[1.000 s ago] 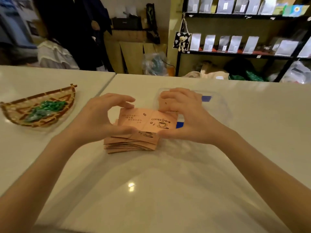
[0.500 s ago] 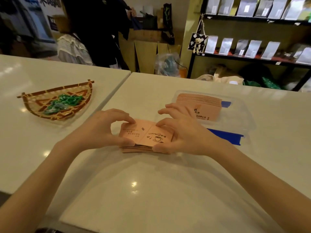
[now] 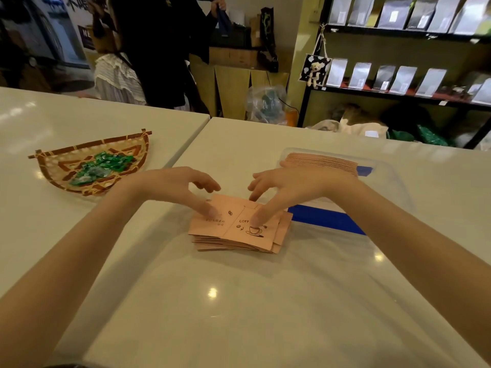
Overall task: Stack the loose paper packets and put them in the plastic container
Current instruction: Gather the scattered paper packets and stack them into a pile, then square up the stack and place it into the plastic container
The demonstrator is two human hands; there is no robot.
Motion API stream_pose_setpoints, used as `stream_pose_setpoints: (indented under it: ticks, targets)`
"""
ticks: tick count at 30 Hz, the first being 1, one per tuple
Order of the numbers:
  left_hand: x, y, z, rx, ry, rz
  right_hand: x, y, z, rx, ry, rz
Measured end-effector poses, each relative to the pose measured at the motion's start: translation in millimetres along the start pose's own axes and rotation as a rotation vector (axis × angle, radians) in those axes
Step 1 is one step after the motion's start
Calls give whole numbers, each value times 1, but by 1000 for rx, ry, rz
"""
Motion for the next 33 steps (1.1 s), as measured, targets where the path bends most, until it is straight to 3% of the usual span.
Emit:
stream_pose_setpoints:
  ticks: [10, 19, 28, 33]
  targets:
    - [6, -3, -19, -236, 182, -56, -11, 3, -23, -212, -74, 149]
    - [10, -5, -17, -220, 171, -31, -15, 2, -22, -197, -103, 155]
    - [22, -11, 11, -50, 84, -73, -14, -13, -2, -36, -63, 205]
    - [33, -20, 28, 136, 20, -150, -14, -23, 24, 245, 1, 138]
Point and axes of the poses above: each hand's wrist, its own z-axis away from the middle knuckle, its own y-axis out of the back of the hand, x = y × z, the point moved 3 cm from there along -z, towards the middle knuckle, and after that the axes turned 5 degrees about -y, right-handed, at the moved point
